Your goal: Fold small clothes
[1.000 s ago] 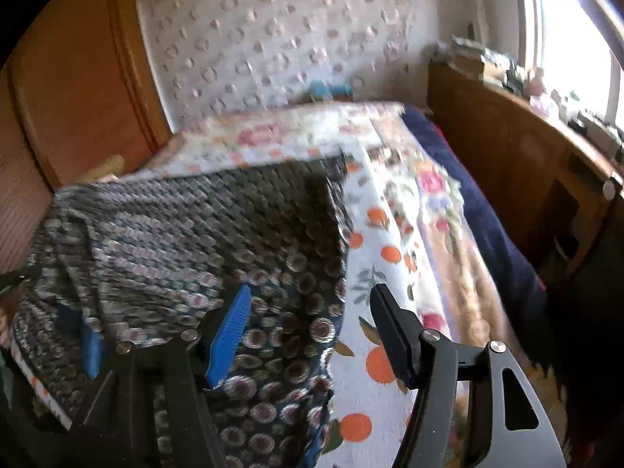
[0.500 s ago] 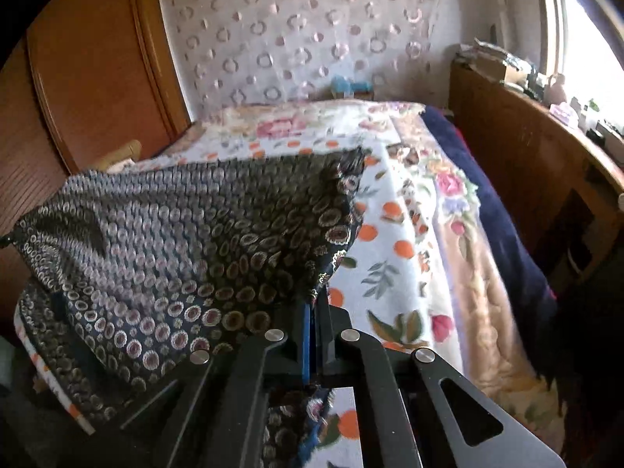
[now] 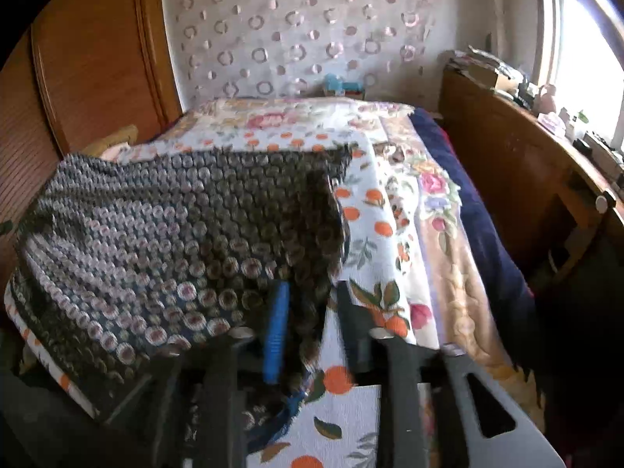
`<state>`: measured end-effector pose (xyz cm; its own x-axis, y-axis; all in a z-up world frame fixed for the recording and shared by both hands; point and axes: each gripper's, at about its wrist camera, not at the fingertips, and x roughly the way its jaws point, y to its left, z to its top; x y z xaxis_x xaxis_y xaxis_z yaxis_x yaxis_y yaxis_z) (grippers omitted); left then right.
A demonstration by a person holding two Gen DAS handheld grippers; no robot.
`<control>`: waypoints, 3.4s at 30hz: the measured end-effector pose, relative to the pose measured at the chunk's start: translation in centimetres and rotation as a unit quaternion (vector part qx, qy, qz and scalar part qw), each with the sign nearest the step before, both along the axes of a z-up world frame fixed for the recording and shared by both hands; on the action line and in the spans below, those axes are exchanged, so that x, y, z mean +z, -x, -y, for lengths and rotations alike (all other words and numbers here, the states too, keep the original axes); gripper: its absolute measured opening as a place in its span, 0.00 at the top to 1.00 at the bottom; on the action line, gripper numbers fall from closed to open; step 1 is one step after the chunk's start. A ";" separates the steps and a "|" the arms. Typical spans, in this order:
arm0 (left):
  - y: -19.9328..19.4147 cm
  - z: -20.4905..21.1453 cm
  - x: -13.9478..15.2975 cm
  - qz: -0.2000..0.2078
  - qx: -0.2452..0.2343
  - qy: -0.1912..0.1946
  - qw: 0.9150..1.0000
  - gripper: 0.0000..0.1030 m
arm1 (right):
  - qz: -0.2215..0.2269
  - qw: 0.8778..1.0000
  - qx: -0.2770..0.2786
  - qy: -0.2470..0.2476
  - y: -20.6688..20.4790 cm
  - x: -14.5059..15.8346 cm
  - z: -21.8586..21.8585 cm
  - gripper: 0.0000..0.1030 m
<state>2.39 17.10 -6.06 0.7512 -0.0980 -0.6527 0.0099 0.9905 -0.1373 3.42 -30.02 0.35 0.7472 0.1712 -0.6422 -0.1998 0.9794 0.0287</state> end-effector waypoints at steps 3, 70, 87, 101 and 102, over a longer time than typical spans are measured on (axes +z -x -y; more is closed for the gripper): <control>0.5 0.5 0.3 0.007 0.008 -0.008 1.000 0.42 | 0.019 1.000 0.007 0.000 1.3 1.0 -1.1 0.54; 2.2 2.9 -1.6 0.005 0.020 -0.017 1.000 0.29 | -0.002 0.992 0.127 0.014 0.1 -4.5 -11.9 0.54; 0.9 0.9 -5.9 -0.037 0.048 0.014 0.998 0.29 | -0.010 0.992 0.123 0.036 -1.2 -7.5 -12.8 0.51; 0.7 1.2 -6.7 -0.045 0.045 0.010 0.998 0.43 | -0.009 0.992 0.124 0.034 -1.2 -7.5 -12.4 0.50; 0.7 1.3 -6.7 -0.045 0.044 0.009 0.998 0.47 | -0.009 0.992 0.124 0.034 -1.2 -7.5 -12.4 0.50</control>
<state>1.67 15.82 -12.76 0.6966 -0.0470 -0.7159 -0.0895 0.9844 -0.1518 4.61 -17.61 -7.20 0.6758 0.3040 -0.6714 -0.4344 0.9002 -0.0296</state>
